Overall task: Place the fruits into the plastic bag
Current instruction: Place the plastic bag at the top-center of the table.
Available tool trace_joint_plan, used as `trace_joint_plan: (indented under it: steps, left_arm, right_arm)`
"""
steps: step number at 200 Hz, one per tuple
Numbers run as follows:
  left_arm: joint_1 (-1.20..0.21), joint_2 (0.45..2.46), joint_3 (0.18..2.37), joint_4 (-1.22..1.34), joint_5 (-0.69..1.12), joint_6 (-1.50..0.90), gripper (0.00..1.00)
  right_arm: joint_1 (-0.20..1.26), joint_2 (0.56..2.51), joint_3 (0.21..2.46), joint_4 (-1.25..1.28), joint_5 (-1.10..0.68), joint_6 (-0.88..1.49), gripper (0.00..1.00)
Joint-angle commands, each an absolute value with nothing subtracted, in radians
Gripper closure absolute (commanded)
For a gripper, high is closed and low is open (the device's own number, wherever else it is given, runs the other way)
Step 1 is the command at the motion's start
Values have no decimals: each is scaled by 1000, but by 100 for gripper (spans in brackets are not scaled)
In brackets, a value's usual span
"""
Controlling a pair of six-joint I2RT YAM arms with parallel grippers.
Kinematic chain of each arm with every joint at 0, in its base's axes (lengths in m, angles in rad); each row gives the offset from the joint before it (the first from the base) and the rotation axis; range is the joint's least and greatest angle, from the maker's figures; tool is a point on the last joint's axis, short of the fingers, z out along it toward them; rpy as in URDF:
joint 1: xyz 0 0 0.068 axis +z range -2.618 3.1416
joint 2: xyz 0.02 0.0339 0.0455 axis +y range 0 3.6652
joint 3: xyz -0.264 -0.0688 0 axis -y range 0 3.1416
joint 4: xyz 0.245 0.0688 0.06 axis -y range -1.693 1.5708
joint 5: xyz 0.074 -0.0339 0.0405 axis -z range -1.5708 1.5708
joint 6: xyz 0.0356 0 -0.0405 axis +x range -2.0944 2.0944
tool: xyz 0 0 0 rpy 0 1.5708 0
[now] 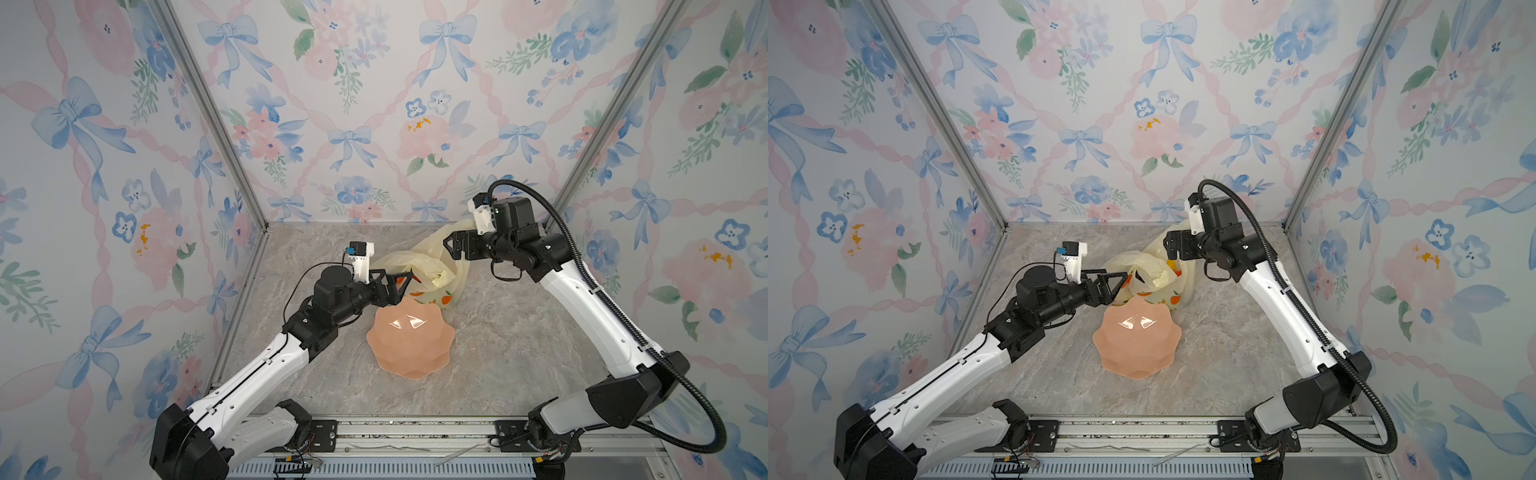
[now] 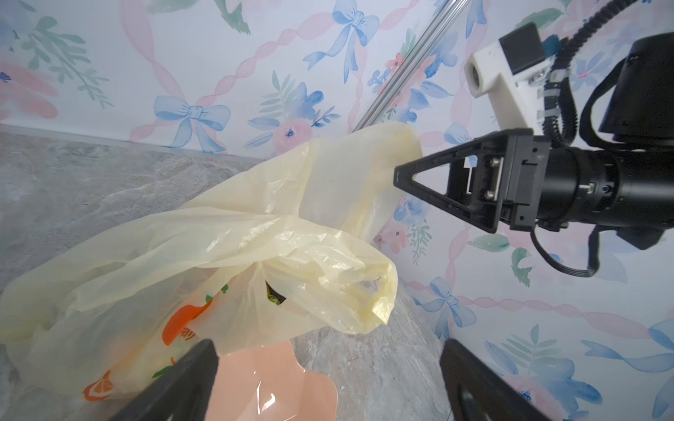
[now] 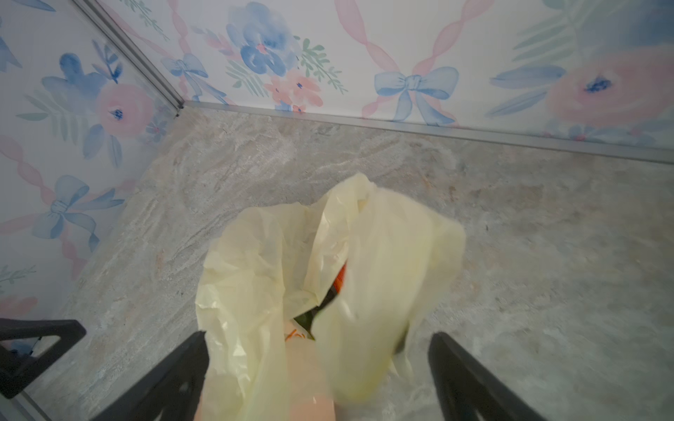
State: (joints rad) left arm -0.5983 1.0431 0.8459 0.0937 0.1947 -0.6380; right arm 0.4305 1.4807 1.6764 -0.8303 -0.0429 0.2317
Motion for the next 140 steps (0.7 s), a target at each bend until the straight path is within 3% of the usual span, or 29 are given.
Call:
trace_joint_plan:
  steps: [1,96,140]
  left_arm:
    - [-582,1013,827,40,172,-619,2]
    - [-423,819,813,-140,120,-569,2]
    - [-332,686,784,-207,35,-511,2]
  right_arm:
    - [404,1425,1701,-1116,19,246,4]
    - [396,991,1511,-1111,-26,267,4]
    - [396,855,1375,-879,17,162,4]
